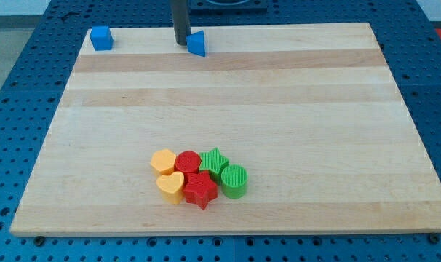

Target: Point at green circle

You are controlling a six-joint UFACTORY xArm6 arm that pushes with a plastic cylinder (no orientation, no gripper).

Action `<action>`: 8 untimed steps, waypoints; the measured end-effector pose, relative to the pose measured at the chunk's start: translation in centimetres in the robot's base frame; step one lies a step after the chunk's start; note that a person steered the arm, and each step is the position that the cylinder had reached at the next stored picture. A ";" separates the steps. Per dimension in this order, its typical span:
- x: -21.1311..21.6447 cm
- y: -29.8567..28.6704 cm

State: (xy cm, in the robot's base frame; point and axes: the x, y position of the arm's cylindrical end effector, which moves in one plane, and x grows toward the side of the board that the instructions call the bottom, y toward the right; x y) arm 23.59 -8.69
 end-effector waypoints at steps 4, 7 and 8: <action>1.5 -3.2; 13.9 -6.2; 19.6 -6.2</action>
State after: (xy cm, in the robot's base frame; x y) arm 43.21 -14.89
